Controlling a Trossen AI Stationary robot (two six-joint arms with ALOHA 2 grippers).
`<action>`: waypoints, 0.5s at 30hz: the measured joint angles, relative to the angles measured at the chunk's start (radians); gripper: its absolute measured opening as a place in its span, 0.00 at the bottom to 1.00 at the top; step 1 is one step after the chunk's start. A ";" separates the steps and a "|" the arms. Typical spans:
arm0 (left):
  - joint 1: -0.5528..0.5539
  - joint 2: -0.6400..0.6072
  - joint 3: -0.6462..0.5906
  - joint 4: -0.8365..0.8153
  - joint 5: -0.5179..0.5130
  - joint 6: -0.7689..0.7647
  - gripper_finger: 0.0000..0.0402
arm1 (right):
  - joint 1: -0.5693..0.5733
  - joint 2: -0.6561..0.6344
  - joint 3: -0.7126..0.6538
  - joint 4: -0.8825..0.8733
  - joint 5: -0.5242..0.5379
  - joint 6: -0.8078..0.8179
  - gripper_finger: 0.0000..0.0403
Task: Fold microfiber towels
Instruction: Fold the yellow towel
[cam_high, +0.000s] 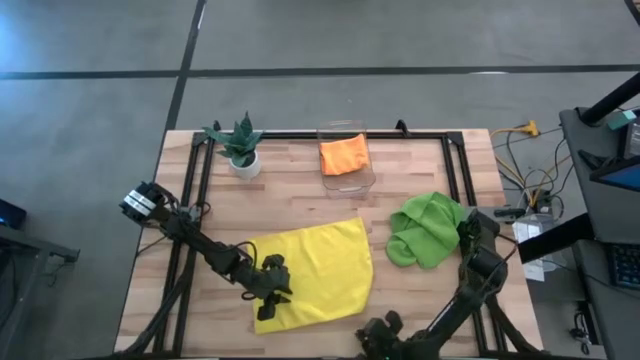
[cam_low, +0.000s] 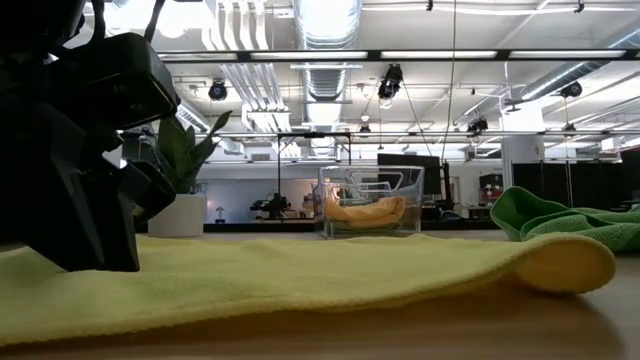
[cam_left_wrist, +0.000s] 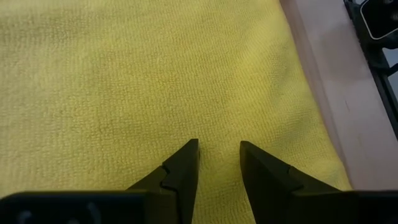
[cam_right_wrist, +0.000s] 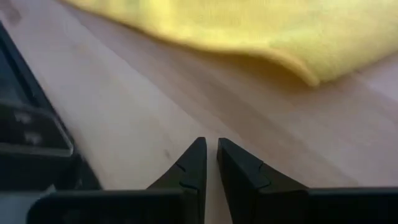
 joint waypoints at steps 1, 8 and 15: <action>0.000 0.000 0.001 -0.001 0.000 -0.001 0.26 | -0.009 0.008 0.001 0.002 0.016 0.002 0.09; 0.000 0.000 0.001 -0.001 -0.001 -0.026 0.26 | -0.090 0.058 0.001 -0.018 0.110 -0.024 0.09; 0.001 0.000 0.000 -0.003 0.009 -0.027 0.26 | -0.129 0.058 -0.003 -0.447 0.004 0.147 0.05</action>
